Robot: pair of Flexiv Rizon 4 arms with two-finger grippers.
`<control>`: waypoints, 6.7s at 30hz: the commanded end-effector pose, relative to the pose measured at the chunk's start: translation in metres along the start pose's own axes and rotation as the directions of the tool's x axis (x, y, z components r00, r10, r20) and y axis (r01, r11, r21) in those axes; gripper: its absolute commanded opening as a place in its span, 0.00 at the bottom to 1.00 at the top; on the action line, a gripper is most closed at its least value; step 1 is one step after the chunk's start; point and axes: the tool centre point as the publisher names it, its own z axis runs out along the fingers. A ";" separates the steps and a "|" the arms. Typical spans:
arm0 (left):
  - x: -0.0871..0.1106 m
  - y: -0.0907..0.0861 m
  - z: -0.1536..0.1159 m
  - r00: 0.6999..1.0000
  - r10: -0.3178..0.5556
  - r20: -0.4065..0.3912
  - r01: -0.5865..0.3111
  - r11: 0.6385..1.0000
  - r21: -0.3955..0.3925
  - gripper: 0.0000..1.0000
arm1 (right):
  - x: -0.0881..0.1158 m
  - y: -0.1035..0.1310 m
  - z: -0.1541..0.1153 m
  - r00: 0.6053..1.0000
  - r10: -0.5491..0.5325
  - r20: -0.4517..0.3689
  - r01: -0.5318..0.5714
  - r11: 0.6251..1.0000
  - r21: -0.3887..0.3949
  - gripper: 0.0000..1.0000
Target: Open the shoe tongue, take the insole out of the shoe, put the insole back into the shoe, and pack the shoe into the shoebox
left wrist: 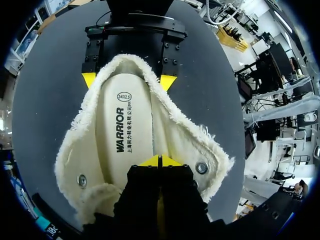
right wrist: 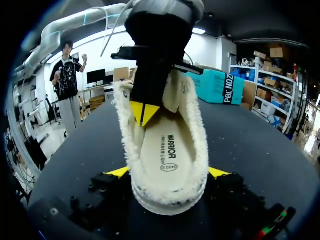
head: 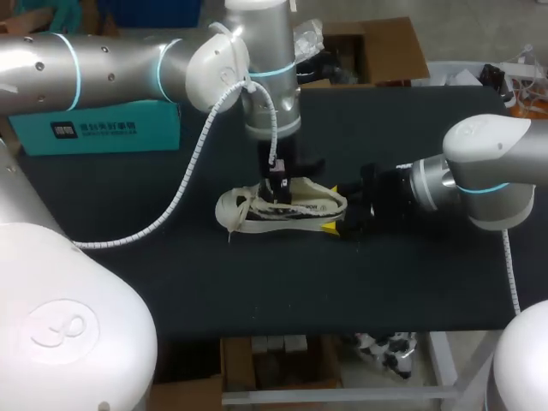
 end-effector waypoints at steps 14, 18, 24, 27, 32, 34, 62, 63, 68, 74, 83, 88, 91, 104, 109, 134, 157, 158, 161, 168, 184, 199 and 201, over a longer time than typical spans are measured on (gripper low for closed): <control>-0.009 -0.002 0.034 0.992 -0.031 0.126 0.034 0.999 -0.021 0.27 | -0.001 -0.002 0.002 1.000 0.000 -0.002 0.000 1.000 -0.003 0.00; -0.016 0.001 0.043 0.985 -0.024 0.170 0.030 0.999 -0.032 0.33 | -0.001 -0.002 0.002 1.000 0.000 -0.002 0.000 1.000 -0.003 0.00; -0.038 0.003 0.056 0.972 -0.021 0.235 0.036 0.998 -0.058 0.38 | -0.001 -0.002 0.002 1.000 0.000 -0.002 0.000 1.000 -0.003 0.00; -0.050 0.004 0.063 0.964 -0.017 0.264 0.038 0.996 -0.075 0.40 | -0.001 -0.002 0.002 1.000 0.000 -0.002 0.000 1.000 -0.003 0.00; -0.070 0.003 0.075 0.950 -0.017 0.310 0.051 0.993 -0.102 0.42 | -0.001 -0.002 0.002 1.000 0.000 -0.002 0.000 1.000 -0.003 0.00; -0.078 0.003 0.078 0.943 -0.019 0.332 0.058 0.993 -0.107 0.42 | -0.001 -0.002 0.002 1.000 0.000 -0.002 0.000 1.000 -0.003 0.00; -0.009 -0.009 -0.058 0.947 0.114 0.301 -0.167 0.973 0.158 0.00 | -0.001 -0.002 0.002 1.000 0.000 -0.002 0.000 1.000 -0.003 0.00; -0.007 -0.010 -0.061 0.946 0.113 0.304 -0.167 0.973 0.159 0.00 | -0.001 -0.002 0.002 1.000 0.000 -0.002 0.000 1.000 -0.003 0.00; 0.003 -0.011 -0.073 0.948 0.118 0.295 -0.182 0.963 0.199 0.00 | -0.001 -0.002 0.002 1.000 0.000 -0.002 0.000 1.000 -0.003 0.00; 0.000 -0.019 -0.067 0.955 0.098 0.280 -0.154 0.971 0.185 0.23 | -0.001 -0.002 0.002 1.000 0.000 -0.002 0.000 1.000 -0.003 0.00; 0.003 -0.038 -0.057 0.958 0.094 0.270 -0.143 0.975 0.168 0.52 | -0.001 -0.002 0.002 1.000 0.000 -0.002 0.000 1.000 -0.003 0.00; 0.017 -0.052 -0.055 0.949 0.146 0.281 -0.196 0.968 0.159 0.53 | -0.001 -0.002 0.002 1.000 0.000 -0.002 0.000 1.000 -0.003 0.00; 0.024 -0.059 -0.053 0.939 0.169 0.299 -0.219 0.965 0.144 0.54 | -0.001 -0.002 0.002 1.000 0.000 -0.002 0.000 1.000 -0.003 0.00; 0.012 -0.081 -0.031 0.927 0.160 0.340 -0.216 0.967 0.135 0.63 | -0.001 -0.002 0.002 1.000 0.000 -0.002 0.000 1.000 -0.003 0.00; 0.000 -0.085 -0.023 0.924 0.147 0.352 -0.205 0.970 0.133 0.69 | -0.001 -0.002 0.002 1.000 0.000 -0.002 0.000 1.000 -0.003 0.00; -0.003 -0.087 -0.054 0.924 0.123 0.361 -0.217 0.948 0.232 0.00 | -0.001 -0.002 0.002 1.000 0.000 -0.002 0.000 1.000 -0.003 0.00; 0.038 -0.100 -0.160 0.915 0.276 0.294 -0.401 0.703 0.587 0.00 | -0.004 0.006 -0.030 1.000 -0.012 0.011 0.012 0.998 0.059 1.00; 0.040 -0.102 -0.165 0.910 0.290 0.297 -0.414 0.689 0.596 0.00 | -0.004 0.007 -0.034 1.000 -0.013 0.013 0.012 0.997 0.071 1.00; 0.044 -0.107 -0.181 0.895 0.338 0.290 -0.444 0.623 0.644 0.00 | -0.004 0.010 -0.047 1.000 -0.009 0.021 0.006 0.994 0.106 1.00; 0.058 -0.121 -0.218 0.850 0.436 0.294 -0.495 0.474 0.728 0.00 | -0.005 0.022 -0.073 1.000 -0.010 0.026 0.005 0.977 0.213 1.00; 0.077 -0.075 -0.279 0.851 0.368 0.374 -0.495 0.328 0.805 0.00 | -0.033 0.067 -0.088 0.994 -0.088 -0.067 0.109 0.889 0.445 1.00; 0.088 -0.022 -0.302 0.891 0.279 0.358 -0.437 0.317 0.842 0.00 | -0.045 0.089 -0.074 0.981 -0.134 -0.140 0.188 0.835 0.517 1.00; 0.091 0.001 -0.298 0.887 0.253 0.386 -0.445 0.253 0.859 0.00 | -0.048 0.091 -0.071 0.982 -0.127 -0.141 0.184 0.823 0.537 1.00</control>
